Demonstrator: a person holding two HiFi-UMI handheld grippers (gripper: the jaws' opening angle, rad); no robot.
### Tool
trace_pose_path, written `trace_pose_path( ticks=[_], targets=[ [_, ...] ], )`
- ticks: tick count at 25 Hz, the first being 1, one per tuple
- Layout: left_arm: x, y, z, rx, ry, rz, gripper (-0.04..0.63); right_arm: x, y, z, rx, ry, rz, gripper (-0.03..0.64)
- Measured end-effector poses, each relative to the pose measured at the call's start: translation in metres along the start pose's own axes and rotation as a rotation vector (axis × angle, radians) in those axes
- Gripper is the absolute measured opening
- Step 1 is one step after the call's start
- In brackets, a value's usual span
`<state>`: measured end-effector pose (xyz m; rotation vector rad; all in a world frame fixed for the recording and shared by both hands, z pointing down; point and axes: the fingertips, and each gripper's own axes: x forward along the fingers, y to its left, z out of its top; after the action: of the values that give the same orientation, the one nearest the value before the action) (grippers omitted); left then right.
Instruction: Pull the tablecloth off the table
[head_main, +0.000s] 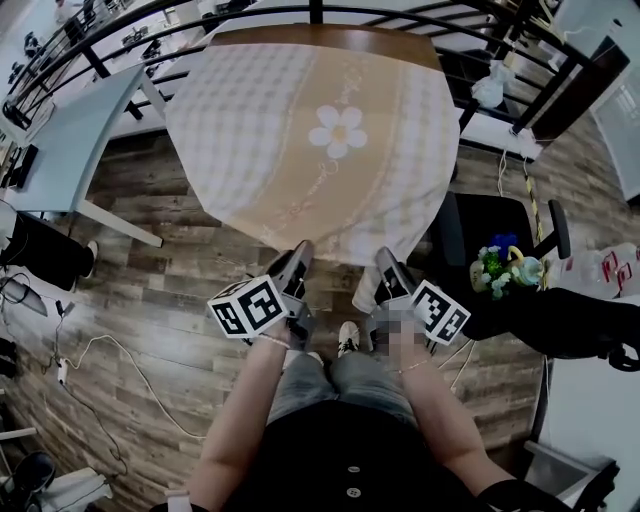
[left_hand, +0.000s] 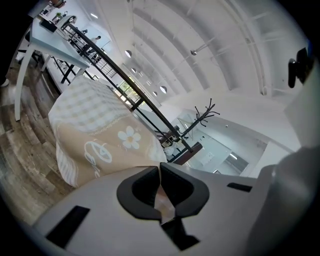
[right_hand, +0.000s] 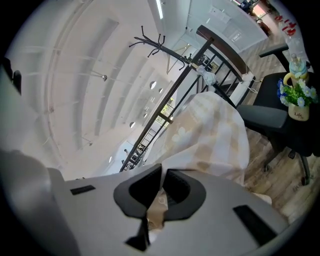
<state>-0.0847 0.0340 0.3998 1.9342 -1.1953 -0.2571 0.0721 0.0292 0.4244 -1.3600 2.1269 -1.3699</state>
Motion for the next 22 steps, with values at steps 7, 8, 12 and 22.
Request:
trace_pose_path(
  ticks=[7,8,12,22],
  targets=[
    [-0.037,0.005,-0.005,0.001,0.013,-0.019,0.017,-0.02,0.021,-0.025,-0.009,-0.042,0.008,0.028],
    [-0.042,0.005,-0.008,0.001,0.014,-0.02,0.017,-0.024,0.023,-0.03,-0.012,-0.043,0.008,0.028],
    [-0.06,0.005,-0.015,-0.003,0.02,-0.038,0.017,-0.035,0.03,-0.042,-0.023,-0.051,0.004,0.028],
    [-0.076,0.007,-0.018,-0.024,0.014,-0.031,0.017,-0.042,0.038,-0.054,-0.037,-0.044,0.018,0.028]
  ],
)
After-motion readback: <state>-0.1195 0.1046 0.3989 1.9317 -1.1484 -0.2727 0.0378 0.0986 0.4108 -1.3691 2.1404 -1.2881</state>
